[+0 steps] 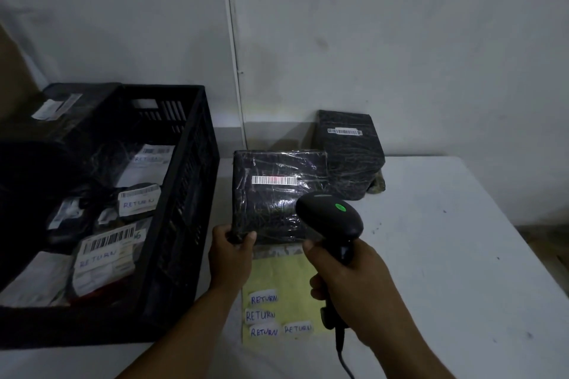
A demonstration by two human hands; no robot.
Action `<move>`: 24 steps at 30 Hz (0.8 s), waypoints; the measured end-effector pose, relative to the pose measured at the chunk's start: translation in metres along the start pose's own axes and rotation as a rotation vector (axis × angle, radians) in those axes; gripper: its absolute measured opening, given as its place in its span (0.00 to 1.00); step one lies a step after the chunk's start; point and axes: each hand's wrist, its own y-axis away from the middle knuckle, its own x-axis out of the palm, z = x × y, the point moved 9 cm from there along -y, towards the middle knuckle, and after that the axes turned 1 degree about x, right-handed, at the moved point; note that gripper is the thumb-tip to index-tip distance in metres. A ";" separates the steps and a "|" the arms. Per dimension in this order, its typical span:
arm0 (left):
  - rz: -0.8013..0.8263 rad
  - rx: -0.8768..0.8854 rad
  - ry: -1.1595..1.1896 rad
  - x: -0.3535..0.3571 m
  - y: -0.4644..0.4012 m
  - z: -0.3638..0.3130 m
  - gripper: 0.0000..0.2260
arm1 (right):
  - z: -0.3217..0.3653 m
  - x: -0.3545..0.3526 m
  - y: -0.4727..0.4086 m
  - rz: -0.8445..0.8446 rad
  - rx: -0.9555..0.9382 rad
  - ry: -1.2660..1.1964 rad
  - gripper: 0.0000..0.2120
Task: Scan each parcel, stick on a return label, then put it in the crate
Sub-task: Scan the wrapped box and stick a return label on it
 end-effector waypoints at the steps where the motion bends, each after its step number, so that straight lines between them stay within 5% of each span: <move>1: 0.003 0.000 0.001 0.000 0.000 0.000 0.17 | 0.000 0.000 0.000 0.002 -0.001 0.002 0.13; 24: -0.105 -0.036 0.047 -0.004 0.024 0.001 0.15 | -0.005 0.002 0.002 0.026 0.031 -0.020 0.09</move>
